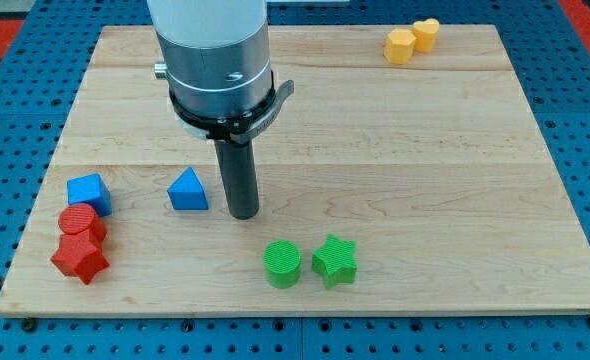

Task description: Move the green star to the center of the board

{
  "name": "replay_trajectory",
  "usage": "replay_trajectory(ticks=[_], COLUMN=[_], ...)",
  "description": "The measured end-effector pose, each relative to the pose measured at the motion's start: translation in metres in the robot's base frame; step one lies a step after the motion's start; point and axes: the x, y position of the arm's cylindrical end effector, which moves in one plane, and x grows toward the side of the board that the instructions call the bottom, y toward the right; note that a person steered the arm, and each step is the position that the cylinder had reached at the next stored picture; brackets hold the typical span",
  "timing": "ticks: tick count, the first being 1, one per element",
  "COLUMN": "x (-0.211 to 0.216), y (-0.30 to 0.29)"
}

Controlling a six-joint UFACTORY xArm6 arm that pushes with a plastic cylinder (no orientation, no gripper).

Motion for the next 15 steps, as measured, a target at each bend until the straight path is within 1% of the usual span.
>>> replay_trajectory(ticks=[2,3,5,6,7,8,9,11,12,13,14,15], x=[-0.008,-0.017,-0.02,-0.019,0.005,0.072,0.112,0.11,0.082,0.01,-0.027,-0.03], y=[-0.056,-0.062,-0.108,-0.122,-0.087,-0.078,-0.019,0.088,0.107,0.087,0.065,0.072])
